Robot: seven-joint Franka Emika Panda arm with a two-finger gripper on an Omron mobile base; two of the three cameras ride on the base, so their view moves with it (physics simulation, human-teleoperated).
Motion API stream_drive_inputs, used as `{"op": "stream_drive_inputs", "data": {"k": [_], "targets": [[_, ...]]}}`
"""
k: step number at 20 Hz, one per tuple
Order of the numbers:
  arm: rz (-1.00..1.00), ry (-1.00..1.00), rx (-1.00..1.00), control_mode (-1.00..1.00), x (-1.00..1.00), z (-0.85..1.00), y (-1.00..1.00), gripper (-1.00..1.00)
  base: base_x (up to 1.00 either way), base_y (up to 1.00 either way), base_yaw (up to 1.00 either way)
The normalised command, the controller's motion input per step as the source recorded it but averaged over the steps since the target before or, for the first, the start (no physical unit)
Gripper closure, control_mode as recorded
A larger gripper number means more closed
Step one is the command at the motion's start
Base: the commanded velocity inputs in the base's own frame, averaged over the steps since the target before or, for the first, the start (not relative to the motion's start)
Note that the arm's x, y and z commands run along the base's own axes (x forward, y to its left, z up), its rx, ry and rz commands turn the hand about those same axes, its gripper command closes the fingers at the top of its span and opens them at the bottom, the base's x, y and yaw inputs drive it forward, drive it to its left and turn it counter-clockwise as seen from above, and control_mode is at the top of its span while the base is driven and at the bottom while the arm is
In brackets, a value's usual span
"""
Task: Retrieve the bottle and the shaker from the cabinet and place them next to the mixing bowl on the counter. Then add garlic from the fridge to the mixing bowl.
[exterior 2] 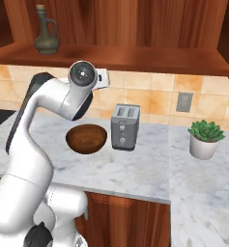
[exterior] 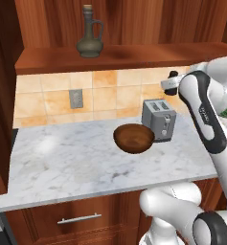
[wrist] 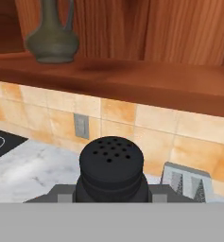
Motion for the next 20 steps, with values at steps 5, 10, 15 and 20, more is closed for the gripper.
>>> {"op": "stream_drive_inputs", "data": {"k": [5, 10, 15, 20], "targets": [[0.24, 0.07, 0.0, -1.0, -0.53, -0.74, -0.14, 1.0, 0.0, 0.0, 0.0], [0.2, 0.01, 0.0, -1.0, -0.12, -0.56, -0.27, 1.0, 0.0, 0.0, 0.0], [0.14, 0.02, -0.05, -1.0, 0.0, -0.63, -0.2, 1.0, 0.0, 0.0, 0.0], [0.02, 0.01, -0.17, -1.0, 0.0, -0.57, -0.18, 1.0, 0.0, 0.0, 0.0]]}}
